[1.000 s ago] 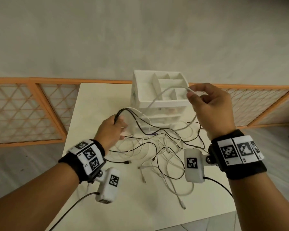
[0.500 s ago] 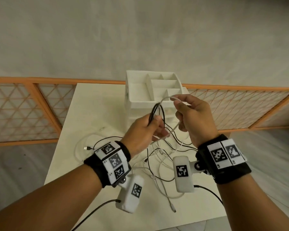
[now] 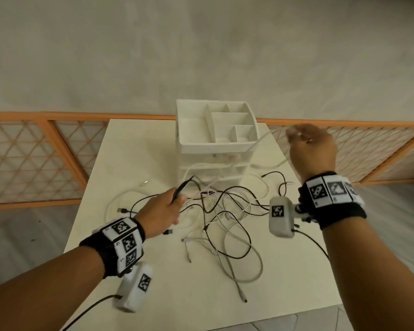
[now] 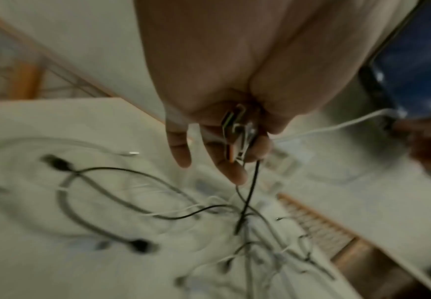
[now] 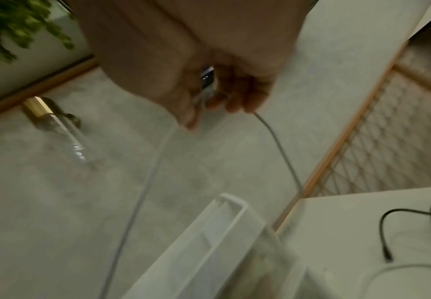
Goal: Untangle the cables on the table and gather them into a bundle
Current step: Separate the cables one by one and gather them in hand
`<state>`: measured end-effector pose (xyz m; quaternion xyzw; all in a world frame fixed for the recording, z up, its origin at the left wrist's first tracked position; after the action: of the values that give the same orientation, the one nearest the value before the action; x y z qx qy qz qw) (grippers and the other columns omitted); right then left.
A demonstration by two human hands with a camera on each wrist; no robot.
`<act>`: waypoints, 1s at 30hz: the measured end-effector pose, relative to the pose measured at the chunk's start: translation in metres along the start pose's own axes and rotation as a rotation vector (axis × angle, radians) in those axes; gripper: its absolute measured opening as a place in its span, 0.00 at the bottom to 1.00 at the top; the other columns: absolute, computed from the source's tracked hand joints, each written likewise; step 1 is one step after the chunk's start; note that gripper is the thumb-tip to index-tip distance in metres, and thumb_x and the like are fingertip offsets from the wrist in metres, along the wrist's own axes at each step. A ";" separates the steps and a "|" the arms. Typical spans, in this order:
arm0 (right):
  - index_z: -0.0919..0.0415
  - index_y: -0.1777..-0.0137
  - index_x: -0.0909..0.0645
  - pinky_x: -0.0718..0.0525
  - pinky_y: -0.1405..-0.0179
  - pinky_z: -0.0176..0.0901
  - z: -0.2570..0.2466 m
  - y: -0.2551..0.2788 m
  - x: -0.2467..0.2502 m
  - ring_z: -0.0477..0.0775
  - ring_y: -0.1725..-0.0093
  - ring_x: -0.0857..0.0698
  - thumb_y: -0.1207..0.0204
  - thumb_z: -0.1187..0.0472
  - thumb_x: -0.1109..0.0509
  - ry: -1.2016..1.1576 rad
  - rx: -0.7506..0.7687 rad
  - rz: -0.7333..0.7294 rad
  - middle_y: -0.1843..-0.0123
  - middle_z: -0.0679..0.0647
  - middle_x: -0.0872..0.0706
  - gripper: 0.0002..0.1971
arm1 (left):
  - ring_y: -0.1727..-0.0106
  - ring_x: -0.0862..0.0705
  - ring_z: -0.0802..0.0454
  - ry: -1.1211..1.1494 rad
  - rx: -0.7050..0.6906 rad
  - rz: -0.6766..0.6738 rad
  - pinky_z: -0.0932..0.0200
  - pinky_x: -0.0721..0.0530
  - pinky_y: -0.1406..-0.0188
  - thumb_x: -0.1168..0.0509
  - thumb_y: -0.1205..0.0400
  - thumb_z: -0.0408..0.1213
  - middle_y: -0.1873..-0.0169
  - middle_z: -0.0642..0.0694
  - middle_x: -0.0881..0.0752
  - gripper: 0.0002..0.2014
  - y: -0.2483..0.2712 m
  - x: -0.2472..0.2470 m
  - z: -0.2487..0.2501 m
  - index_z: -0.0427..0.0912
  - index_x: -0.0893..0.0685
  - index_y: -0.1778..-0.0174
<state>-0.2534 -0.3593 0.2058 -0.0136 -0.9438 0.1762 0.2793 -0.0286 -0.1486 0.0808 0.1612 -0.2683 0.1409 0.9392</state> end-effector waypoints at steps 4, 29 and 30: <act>0.47 0.20 0.27 0.17 0.29 0.55 0.031 -0.014 -0.011 0.59 0.33 0.16 0.18 0.56 0.28 0.142 0.033 -0.112 0.16 0.56 0.36 0.27 | 0.66 0.18 0.47 0.077 0.223 0.048 0.48 0.16 0.57 0.46 0.10 0.46 0.70 0.47 0.21 0.14 0.006 0.005 -0.040 0.46 0.24 0.58; 0.39 0.30 0.18 0.16 0.29 0.55 0.038 0.001 -0.025 0.61 0.37 0.10 0.21 0.52 0.32 -0.011 -0.043 -0.039 0.30 0.48 0.13 0.19 | 0.71 0.23 0.51 0.298 0.197 -0.026 0.55 0.19 0.63 0.44 0.10 0.43 0.80 0.56 0.25 0.15 0.021 0.014 -0.024 0.40 0.23 0.59; 0.39 0.24 0.24 0.18 0.28 0.52 0.041 0.005 -0.030 0.63 0.34 0.13 0.20 0.57 0.32 0.112 -0.040 -0.148 0.24 0.52 0.18 0.25 | 0.71 0.25 0.51 0.329 0.203 -0.013 0.56 0.22 0.66 0.43 0.10 0.43 0.78 0.55 0.26 0.15 0.021 0.015 -0.023 0.41 0.23 0.60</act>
<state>-0.2500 -0.3718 0.1568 0.0407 -0.9284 0.1355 0.3435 -0.0133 -0.1181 0.0751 0.2318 -0.0946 0.1858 0.9502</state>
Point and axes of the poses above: each hand's wrist, its own y-axis away from the middle knuckle, its own x-axis out of the back of the hand, z = x × y, the point moved 3 cm from there along -y, towards the middle knuckle
